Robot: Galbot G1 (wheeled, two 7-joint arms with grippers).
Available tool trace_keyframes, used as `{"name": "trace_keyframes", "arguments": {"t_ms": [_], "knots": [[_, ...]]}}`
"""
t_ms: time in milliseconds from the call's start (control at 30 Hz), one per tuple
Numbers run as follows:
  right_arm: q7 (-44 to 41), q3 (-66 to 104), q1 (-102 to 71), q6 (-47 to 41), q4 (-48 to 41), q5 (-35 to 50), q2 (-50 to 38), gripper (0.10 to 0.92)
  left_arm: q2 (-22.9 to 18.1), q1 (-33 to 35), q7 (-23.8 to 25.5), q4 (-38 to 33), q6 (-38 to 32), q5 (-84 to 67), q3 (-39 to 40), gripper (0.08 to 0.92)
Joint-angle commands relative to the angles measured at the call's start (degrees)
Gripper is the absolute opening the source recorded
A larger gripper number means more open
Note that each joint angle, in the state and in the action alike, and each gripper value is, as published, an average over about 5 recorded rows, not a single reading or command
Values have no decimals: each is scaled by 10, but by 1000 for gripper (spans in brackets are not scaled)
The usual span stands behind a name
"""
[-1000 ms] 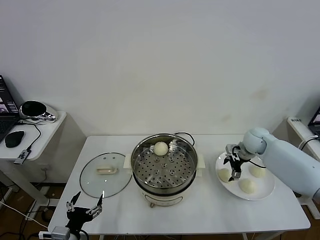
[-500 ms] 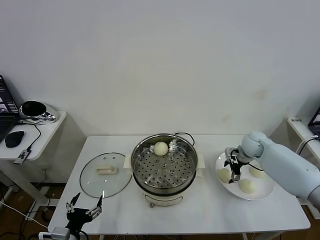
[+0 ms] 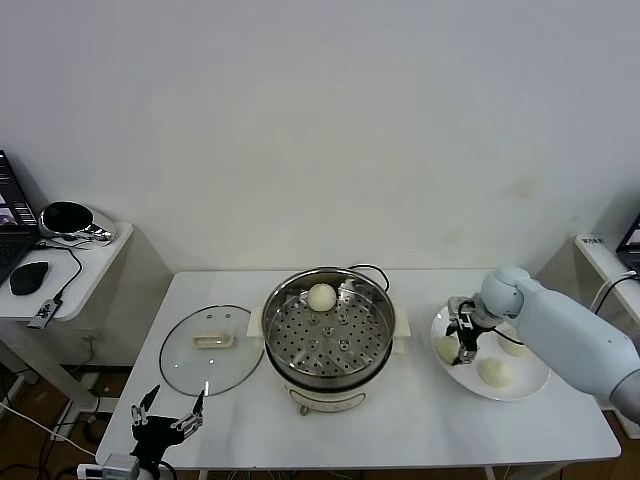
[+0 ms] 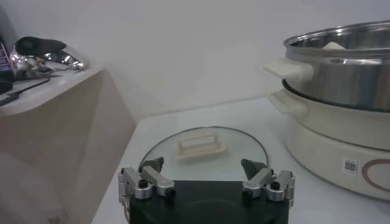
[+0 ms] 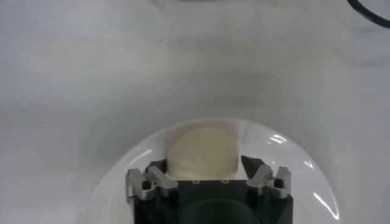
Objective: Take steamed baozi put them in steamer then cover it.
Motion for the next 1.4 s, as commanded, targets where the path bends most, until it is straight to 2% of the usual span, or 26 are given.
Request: {"name": "trace_keyframes", "arguments": {"t_ms": [33, 300, 533, 700, 900, 1100, 1400], "knots": [[-1, -1, 8, -1, 7, 7, -12, 587, 0, -1, 0, 1, 0, 0, 1, 823], [-15, -71, 104, -16, 71, 66, -76, 539, -6, -11, -2, 4, -1, 1, 10, 823], [-48, -215, 312, -44, 145, 184, -93, 535, -6, -16, -7, -9, 6, 13, 9, 823], [-75, -324, 468, -64, 174, 269, -43, 541, -2, -16, -7, -22, 9, 23, 5, 823], [-81, -349, 514, -107, 172, 340, 43, 543, -4, -13, -8, -49, 9, 24, -2, 823], [-75, -353, 509, -138, 155, 367, 128, 543, -4, -8, -9, -65, 9, 24, -7, 823], [-52, -365, 456, -173, 125, 358, 234, 543, -10, -7, -10, -86, 13, 22, -9, 823]]}}
